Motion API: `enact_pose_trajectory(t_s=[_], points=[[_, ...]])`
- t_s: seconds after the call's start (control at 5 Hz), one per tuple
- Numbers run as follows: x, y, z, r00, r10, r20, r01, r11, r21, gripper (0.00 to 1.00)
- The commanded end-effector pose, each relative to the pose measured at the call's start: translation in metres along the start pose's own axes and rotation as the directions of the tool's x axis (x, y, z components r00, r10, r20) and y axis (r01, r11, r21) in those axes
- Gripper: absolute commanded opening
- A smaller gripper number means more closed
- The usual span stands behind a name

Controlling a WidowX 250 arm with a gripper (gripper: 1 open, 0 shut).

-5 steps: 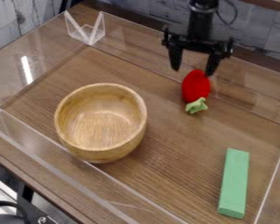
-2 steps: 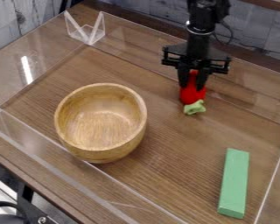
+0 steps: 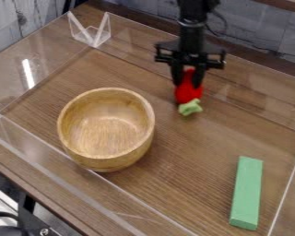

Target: Move the red fruit to the left side of the table

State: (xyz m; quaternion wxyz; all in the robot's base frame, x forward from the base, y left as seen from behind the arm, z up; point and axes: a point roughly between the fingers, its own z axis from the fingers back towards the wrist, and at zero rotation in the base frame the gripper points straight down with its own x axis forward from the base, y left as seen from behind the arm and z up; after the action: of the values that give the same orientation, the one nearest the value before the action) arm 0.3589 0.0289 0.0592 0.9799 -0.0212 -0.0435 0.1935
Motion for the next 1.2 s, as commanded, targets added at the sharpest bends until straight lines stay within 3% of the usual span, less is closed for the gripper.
enact_pose_trajectory(t_s=[0.0, 0.2, 0.4, 0.6, 0.8, 1.0], points=[[0.013, 0.012, 0.031, 0.997, -0.001, 0.074, 0.004, 0.999, -0.042, 0.00], [0.019, 0.025, 0.024, 0.997, -0.030, 0.067, 0.033, 0.998, -0.050, 0.00], [0.023, 0.036, 0.012, 0.996, -0.065, 0.055, 0.068, 0.996, -0.051, 1.00], [0.019, 0.025, 0.003, 0.994, -0.096, 0.047, 0.099, 0.994, -0.054, 1.00], [0.017, 0.016, -0.007, 0.991, -0.126, 0.044, 0.129, 0.990, -0.058, 0.00], [0.012, 0.018, 0.002, 0.991, -0.123, 0.042, 0.126, 0.990, -0.060, 0.00]])
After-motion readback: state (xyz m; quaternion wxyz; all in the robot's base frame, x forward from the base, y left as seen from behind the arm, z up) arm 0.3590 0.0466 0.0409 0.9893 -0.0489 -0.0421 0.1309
